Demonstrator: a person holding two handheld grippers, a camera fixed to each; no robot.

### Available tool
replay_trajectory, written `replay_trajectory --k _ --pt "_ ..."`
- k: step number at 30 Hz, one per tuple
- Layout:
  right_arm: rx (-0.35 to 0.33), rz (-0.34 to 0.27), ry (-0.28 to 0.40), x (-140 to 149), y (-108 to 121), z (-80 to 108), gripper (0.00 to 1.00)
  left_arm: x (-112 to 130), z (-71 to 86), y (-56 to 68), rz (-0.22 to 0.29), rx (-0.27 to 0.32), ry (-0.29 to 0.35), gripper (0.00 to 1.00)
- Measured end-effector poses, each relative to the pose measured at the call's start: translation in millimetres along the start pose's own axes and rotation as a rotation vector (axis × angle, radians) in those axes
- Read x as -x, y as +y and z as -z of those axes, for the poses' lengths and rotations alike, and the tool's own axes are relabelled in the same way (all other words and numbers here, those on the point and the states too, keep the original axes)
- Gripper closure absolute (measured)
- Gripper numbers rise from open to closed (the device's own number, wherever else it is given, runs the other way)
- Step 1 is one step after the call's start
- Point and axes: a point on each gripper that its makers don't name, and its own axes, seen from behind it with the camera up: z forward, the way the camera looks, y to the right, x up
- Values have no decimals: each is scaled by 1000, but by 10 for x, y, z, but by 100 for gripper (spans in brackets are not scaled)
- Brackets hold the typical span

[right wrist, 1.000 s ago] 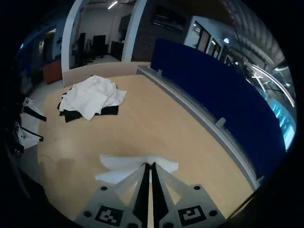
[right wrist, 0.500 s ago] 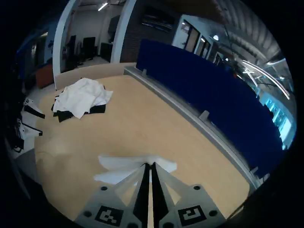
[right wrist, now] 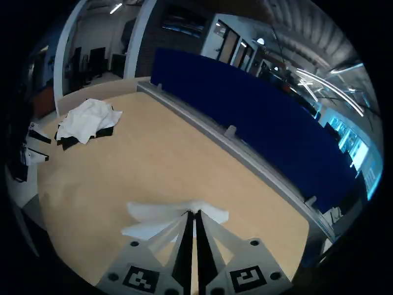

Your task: Fold towel

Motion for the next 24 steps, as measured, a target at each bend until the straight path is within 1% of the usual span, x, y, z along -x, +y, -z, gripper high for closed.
replay_trajectory --k 6,12,18,24 --pt "41 -16 -19 236 364 182 97 -23 -28 31 -3 -4 -4 6" --pt "79 -41 -35 448 678 337 97 -44 -47 58 0 -7 -11 5" --pt "112 -64 -49 654 933 470 97 -53 -51 80 -14 -12 -16 6" --pt "140 -78 -69 862 1140 589 97 -58 -53 101 -23 -16 -20 6"
